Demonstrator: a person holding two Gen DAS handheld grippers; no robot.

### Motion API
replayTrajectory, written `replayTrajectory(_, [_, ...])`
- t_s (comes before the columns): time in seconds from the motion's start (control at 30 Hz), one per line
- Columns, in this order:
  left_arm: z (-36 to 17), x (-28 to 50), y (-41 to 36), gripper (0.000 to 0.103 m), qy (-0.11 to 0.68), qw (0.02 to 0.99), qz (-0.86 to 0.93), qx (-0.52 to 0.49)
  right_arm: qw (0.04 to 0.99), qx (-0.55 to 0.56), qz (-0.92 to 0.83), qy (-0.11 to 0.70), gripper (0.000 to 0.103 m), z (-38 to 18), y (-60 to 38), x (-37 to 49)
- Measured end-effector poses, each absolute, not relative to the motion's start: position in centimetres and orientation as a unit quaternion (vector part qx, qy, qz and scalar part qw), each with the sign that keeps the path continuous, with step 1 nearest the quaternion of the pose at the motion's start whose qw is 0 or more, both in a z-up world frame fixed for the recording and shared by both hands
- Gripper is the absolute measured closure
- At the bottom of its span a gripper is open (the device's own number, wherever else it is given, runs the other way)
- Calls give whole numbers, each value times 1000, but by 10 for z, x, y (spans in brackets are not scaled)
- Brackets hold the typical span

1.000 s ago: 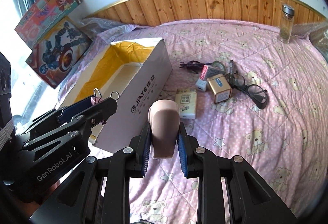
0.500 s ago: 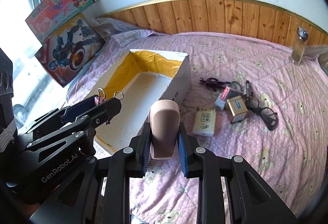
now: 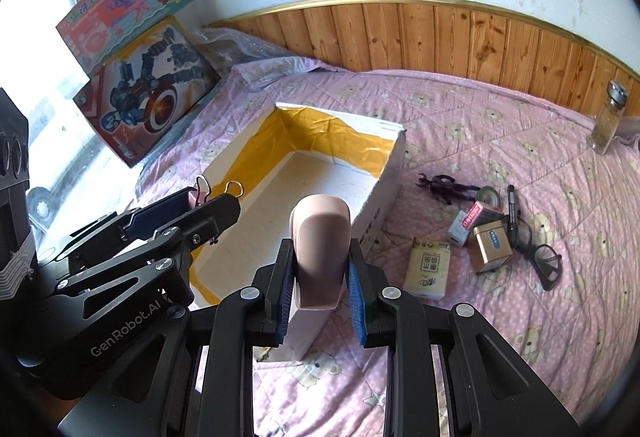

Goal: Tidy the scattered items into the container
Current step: 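Carry the clips in the left tool and stapler in the right tool over the box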

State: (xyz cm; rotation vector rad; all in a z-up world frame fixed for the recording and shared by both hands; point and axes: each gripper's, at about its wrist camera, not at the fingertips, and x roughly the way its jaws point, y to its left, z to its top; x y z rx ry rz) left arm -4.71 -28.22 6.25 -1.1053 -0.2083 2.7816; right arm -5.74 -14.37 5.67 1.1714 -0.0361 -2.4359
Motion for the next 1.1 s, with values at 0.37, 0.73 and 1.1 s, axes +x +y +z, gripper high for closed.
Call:
replayTrajectory(0.37, [55, -82, -302, 66, -76, 57, 919, -383, 227, 434, -872, -1, 77, 52, -168, -95])
replayTrajectory(0.73, [42, -121, -319, 66, -72, 44, 905, -417, 238, 449, -861, 10, 77, 37, -192, -132])
replayTrajectory(1.1, [25, -165, -325, 66, -57, 35, 888, -455, 245, 463, -852, 11, 77, 22, -203, -169])
